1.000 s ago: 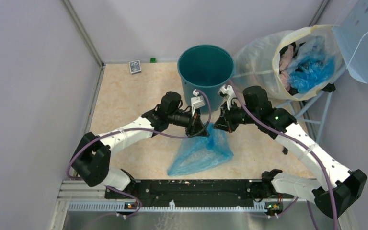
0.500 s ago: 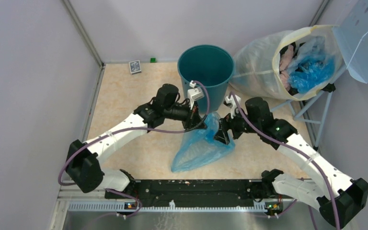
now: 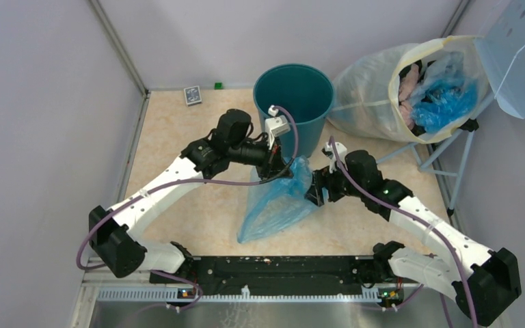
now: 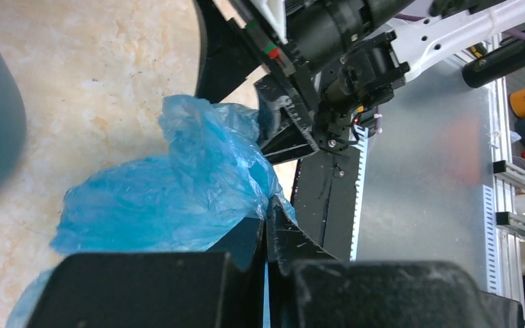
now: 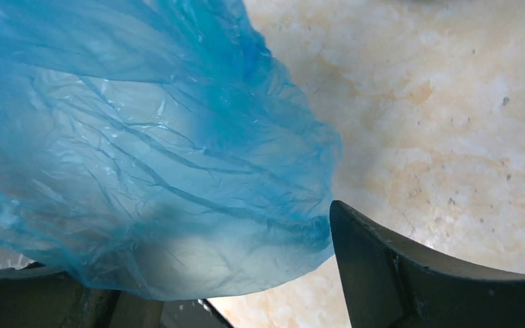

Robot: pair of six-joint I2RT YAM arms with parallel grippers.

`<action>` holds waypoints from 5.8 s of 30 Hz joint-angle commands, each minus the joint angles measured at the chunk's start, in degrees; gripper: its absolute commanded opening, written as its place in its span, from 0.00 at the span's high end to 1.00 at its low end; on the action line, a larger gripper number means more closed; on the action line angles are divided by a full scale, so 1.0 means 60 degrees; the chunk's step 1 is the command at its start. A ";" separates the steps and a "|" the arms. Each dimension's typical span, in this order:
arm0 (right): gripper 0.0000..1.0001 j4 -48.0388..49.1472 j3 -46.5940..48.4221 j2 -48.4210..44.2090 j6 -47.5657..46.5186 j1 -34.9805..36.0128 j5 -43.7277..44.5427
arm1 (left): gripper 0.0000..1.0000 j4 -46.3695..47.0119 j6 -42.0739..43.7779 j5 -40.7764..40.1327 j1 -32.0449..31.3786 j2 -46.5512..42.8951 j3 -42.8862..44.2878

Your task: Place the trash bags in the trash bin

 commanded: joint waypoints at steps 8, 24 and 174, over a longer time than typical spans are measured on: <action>0.16 0.3857 -0.0704 0.0239 0.2703 -0.0016 -0.0439 | 1.00 0.3408 -0.2691 0.1478 0.0410 -0.1408 -0.0112; 0.27 0.4595 -0.0760 -0.0412 0.4229 -0.0029 -0.0040 | 1.00 0.6891 -0.5903 0.3481 0.1453 -0.2279 -0.1035; 1.00 -0.0725 1.1480 0.6621 -0.1005 0.1011 0.5429 | 1.00 0.5765 -0.9104 0.2096 0.3955 0.2298 0.6825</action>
